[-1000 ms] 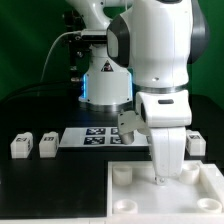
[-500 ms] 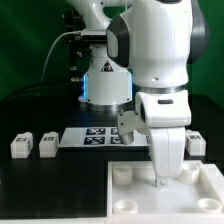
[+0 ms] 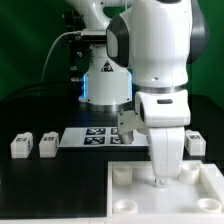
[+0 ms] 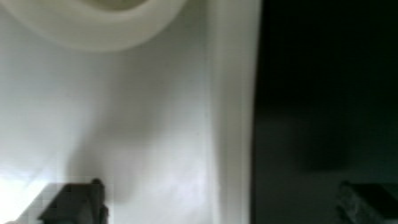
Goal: Assemble one leg
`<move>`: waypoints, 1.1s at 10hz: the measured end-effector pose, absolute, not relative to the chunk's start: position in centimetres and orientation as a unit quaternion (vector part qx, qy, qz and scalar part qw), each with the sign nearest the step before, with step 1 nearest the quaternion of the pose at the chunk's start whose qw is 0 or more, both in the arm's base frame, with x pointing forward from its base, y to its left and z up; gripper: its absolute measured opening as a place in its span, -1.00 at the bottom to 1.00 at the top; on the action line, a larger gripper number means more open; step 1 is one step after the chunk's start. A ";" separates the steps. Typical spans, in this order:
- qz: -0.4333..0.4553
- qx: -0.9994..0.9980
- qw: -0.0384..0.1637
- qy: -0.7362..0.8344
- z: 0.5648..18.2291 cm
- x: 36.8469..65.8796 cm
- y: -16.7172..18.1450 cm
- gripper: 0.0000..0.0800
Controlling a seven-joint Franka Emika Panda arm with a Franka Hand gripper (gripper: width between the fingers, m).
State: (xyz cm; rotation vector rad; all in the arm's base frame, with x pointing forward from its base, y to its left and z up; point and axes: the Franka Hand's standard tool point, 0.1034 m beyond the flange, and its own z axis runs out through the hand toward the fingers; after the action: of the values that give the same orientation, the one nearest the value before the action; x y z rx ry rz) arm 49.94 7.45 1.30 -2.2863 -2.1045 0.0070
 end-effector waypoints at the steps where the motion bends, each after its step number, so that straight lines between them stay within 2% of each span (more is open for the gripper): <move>1: -0.003 -0.745 0.010 -0.667 2.6 49.9 7.8 0.62; 2: -0.006 -0.759 0.006 -0.651 3.7 49.4 8.4 0.62; 4: -0.015 -0.869 0.008 -0.495 5.6 48.7 11.6 0.62; 6: -0.021 -0.926 0.021 -0.376 5.5 48.3 13.8 0.62; 7: -0.025 -0.944 0.030 -0.329 5.1 48.5 13.0 0.62; 10: -0.019 -0.978 0.037 -0.206 5.0 48.2 13.6 0.62; 11: -0.011 -0.993 0.046 -0.110 4.6 47.1 14.5 0.62</move>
Offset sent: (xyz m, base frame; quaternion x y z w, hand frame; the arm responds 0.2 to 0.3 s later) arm -0.0207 0.0495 0.0347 0.0077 0.0002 0.4012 0.9160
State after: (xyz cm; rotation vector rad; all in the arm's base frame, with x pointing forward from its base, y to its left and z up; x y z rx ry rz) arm 47.08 14.49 4.64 -3.0314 -0.3358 -0.0334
